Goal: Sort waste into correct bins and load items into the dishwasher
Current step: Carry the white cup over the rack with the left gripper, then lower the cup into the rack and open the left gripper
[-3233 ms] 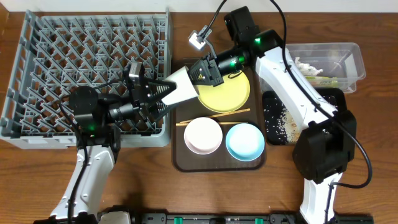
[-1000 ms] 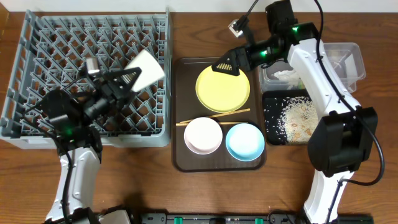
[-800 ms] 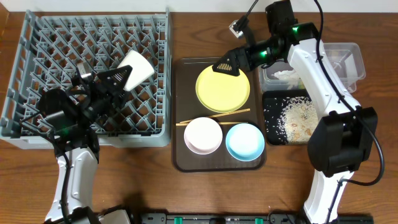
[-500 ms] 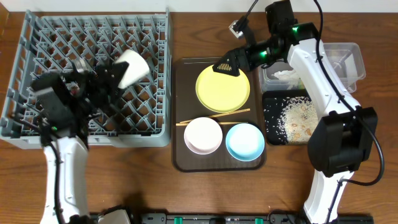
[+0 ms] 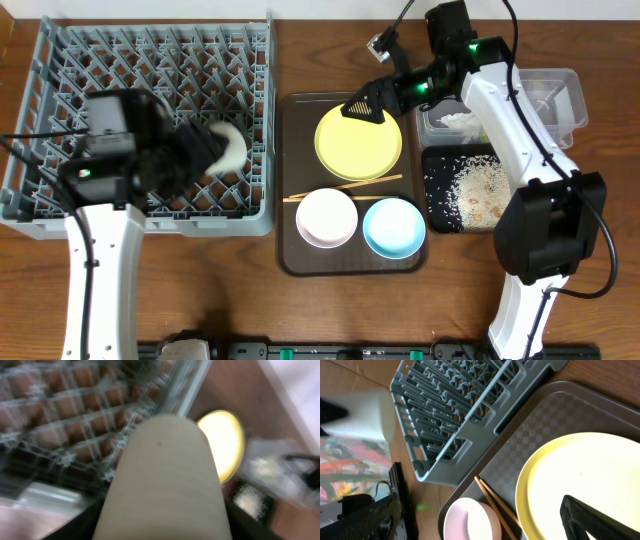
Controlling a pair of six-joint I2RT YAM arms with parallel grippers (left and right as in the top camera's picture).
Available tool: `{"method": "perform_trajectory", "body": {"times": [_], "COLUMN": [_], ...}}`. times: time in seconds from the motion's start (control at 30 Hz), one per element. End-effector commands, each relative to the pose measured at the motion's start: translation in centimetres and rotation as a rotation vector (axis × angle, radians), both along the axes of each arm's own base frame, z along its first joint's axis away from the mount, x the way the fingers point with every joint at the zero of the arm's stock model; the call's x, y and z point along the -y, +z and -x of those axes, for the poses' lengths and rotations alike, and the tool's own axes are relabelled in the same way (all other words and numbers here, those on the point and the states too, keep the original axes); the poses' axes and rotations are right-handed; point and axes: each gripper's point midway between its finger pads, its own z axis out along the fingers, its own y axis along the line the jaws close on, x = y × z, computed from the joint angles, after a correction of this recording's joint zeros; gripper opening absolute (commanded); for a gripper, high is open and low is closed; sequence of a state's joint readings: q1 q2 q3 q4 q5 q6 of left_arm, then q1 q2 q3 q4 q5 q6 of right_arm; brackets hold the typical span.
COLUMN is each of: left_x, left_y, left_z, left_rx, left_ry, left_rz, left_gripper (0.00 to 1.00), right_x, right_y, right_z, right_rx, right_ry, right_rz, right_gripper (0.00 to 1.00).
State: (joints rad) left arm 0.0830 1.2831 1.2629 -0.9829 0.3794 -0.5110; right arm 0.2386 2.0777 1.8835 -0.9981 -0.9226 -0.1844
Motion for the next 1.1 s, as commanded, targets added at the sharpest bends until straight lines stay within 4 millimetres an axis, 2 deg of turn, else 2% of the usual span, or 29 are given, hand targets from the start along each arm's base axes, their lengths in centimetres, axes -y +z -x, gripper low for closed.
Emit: {"method": "perform_trajectory", "body": {"times": [0.0, 0.1, 0.27, 0.5, 0.63, 0.8, 1.07], "left_x": [-1.8, -1.1, -1.2, -1.1, -0.8, -0.6, 0.8], "left_y": [-1.2, -2.3, -4.3, -8.1, -9.5, -9.7, -9.1], "left_z": [1.0, 1.7, 1.1, 0.7, 0.6, 0.7, 0.3], "left_rx": [-0.062, -0.123, -0.186, -0.324, -0.373, -0.383, -0.351], "left_ry": [-0.005, -0.042, -0.054, -0.076, -0.09, -0.094, -0.119], "left_rz": [-0.21, -0.236, -0.3, -0.303, -0.284, -0.275, -0.198], "left_gripper": [0.37, 0.37, 0.37, 0.37, 0.36, 0.36, 0.32], "right_x": [-0.4, -0.4, -0.5, -0.5, -0.5, -0.5, -0.5], "right_y": [-0.1, -0.1, -0.1, -0.1, -0.1, -0.1, -0.1], "right_z": [0.3, 0.4, 0.4, 0.5, 0.5, 0.5, 0.5], "right_rx": [-0.014, -0.013, -0.014, -0.018, -0.018, -0.018, -0.018], "right_ry": [0.008, 0.01, 0.012, 0.012, 0.012, 0.012, 0.012], "right_rz": [-0.006, -0.006, -0.006, -0.005, -0.004, -0.005, -0.005], "right_gripper": [0.99, 0.99, 0.99, 0.99, 0.99, 0.99, 0.99]}}
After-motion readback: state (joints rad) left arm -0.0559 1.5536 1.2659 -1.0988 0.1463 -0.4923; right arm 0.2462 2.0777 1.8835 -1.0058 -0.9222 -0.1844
